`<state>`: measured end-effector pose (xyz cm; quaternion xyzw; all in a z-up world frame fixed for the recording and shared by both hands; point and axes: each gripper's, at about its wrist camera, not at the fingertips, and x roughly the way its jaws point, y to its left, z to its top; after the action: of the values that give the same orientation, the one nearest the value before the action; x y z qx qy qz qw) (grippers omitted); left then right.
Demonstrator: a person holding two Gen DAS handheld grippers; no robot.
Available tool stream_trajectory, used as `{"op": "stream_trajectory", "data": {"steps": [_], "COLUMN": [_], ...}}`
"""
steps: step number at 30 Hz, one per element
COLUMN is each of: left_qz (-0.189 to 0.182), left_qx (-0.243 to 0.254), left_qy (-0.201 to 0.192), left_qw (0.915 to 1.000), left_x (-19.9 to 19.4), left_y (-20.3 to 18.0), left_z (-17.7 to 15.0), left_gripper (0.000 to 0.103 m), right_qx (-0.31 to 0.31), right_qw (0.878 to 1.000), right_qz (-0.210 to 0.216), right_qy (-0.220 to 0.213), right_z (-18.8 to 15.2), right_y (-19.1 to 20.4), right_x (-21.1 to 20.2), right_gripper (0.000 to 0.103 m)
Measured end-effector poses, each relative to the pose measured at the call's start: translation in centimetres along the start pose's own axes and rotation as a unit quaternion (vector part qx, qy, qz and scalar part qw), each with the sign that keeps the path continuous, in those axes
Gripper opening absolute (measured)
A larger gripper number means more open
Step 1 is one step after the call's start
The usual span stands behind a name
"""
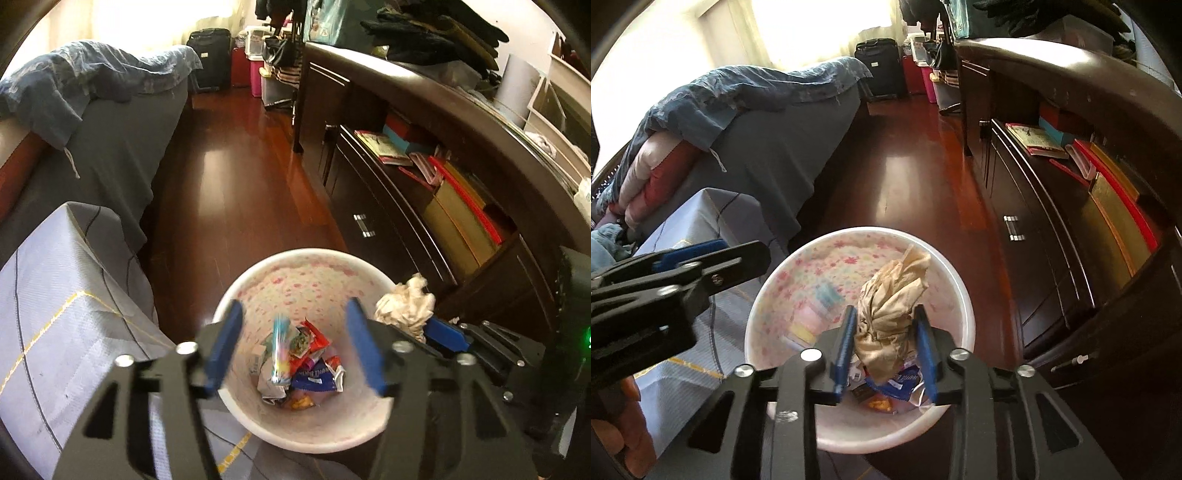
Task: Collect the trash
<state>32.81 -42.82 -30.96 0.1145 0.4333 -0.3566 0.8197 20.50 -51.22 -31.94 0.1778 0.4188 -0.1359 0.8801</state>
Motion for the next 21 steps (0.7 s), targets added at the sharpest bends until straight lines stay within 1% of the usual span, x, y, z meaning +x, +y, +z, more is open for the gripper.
{"op": "stream_trajectory", "data": {"steps": [1, 2, 3, 5, 10, 12, 14, 16, 17, 19, 21], "left_qz": [0.002, 0.002, 0.001, -0.004, -0.007, -0.007, -0.003, 0.011, 0.019, 0.041, 0.058], "left_qx": [-0.001, -0.002, -0.004, -0.008, -0.021, -0.036, -0.051, -0.066, -0.071, -0.088, -0.107], "left_qy": [-0.004, -0.008, -0.012, -0.016, -0.025, -0.037, -0.050, -0.066, -0.072, -0.087, -0.093], "left_qw": [1.0000, 1.0000, 0.9999, 0.9998, 0.9994, 0.9987, 0.9975, 0.9956, 0.9947, 0.9915, 0.9882], "left_x": [-0.2, -0.5, -0.7, -1.3, -2.9, -4.5, -6.5, -8.8, -9.7, -12.7, -15.1], "left_y": [0.1, 0.3, 0.4, 0.7, 1.3, 1.9, 2.7, 3.6, 4.0, 5.3, 6.5], "left_z": [0.1, 0.2, 0.3, 0.4, 0.4, 0.1, -0.5, -1.2, -1.6, -2.8, -3.8], "left_gripper": [0.075, 0.081, 0.083, 0.092, 0.095, 0.096, 0.097, 0.099, 0.099, 0.099, 0.099], "right_qx": [-0.001, -0.001, -0.002, -0.004, -0.006, -0.006, -0.011, -0.019, -0.024, -0.039, -0.058], "right_qw": [1.000, 1.000, 1.000, 1.000, 1.000, 1.000, 0.999, 0.998, 0.998, 0.996, 0.994], "right_qz": [-0.002, -0.004, -0.006, -0.008, -0.011, -0.014, -0.026, -0.035, -0.035, -0.032, -0.022], "right_qy": [-0.001, -0.002, -0.003, -0.008, -0.010, -0.013, -0.022, -0.039, -0.048, -0.069, -0.089], "right_z": [0.0, 0.1, 0.1, 0.2, 0.3, 0.4, 0.5, 0.4, 0.4, 0.1, -0.4], "right_y": [0.1, 0.1, 0.1, 0.3, 0.9, 1.2, 2.1, 3.3, 4.0, 6.0, 8.5], "right_x": [0.0, 0.0, -0.1, -0.4, -1.5, -2.2, -3.5, -5.2, -6.0, -8.1, -10.1], "right_gripper": [0.041, 0.044, 0.048, 0.052, 0.058, 0.059, 0.063, 0.076, 0.078, 0.092, 0.099]}}
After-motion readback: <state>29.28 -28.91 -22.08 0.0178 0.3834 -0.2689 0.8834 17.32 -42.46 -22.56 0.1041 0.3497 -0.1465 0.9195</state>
